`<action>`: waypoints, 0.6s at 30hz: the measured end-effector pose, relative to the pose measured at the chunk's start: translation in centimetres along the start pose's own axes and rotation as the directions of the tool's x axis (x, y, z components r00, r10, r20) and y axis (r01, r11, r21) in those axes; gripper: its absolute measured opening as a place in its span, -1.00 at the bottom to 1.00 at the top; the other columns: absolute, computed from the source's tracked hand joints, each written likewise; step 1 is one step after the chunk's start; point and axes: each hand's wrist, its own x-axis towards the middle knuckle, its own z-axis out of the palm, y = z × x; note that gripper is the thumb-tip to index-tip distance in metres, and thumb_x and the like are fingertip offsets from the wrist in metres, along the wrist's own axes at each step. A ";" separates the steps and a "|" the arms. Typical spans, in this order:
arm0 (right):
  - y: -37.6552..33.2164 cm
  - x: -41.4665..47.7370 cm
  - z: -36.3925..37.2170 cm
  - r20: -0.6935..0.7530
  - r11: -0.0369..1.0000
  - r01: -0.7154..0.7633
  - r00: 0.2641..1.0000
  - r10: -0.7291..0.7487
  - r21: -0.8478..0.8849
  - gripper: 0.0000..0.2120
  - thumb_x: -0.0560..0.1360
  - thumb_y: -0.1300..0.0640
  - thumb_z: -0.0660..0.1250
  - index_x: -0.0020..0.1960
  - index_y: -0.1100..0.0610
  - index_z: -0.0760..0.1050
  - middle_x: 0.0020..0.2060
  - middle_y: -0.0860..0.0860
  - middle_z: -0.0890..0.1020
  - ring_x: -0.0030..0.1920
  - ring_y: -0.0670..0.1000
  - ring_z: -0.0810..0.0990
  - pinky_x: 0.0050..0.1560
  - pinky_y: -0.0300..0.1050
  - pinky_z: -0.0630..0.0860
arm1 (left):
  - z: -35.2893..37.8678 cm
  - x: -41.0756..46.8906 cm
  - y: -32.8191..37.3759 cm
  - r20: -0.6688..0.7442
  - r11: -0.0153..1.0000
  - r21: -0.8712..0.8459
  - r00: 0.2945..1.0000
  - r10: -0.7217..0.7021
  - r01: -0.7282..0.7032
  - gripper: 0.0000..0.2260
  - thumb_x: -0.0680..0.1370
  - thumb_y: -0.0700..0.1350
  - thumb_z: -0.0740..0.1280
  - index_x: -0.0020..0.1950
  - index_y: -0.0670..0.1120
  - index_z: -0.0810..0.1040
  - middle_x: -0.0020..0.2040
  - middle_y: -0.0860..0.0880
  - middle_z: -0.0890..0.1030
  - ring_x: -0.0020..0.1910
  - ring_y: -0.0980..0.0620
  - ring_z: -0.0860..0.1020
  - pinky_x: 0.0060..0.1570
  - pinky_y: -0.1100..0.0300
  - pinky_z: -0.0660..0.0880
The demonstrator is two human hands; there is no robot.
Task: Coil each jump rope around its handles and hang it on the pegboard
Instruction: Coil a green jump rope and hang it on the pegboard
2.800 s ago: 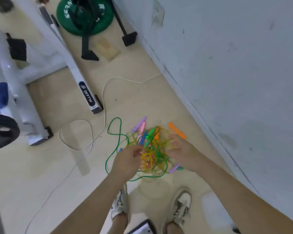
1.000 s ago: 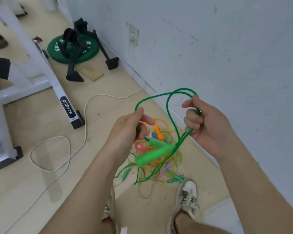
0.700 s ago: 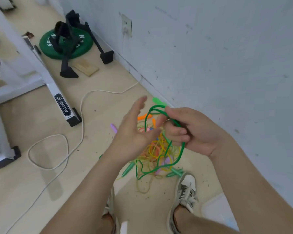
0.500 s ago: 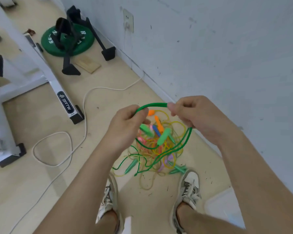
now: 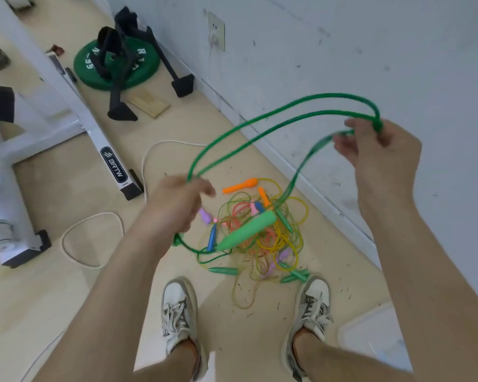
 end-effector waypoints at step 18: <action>-0.3 -1.5 0.1 0.895 0.902 -0.028 0.117 0.431 -0.431 -0.77 0.30 0.40 0.49 -0.26 0.08 0.71 -0.24 0.12 0.73 -0.21 -0.07 0.68 -0.15 -0.28 0.58 | -1.4 -0.5 0.4 0.305 0.238 -0.945 0.861 0.408 0.222 -0.42 0.39 -0.21 0.26 0.42 -0.23 0.29 0.21 -0.15 0.54 0.17 -0.07 0.56 0.30 -0.06 0.39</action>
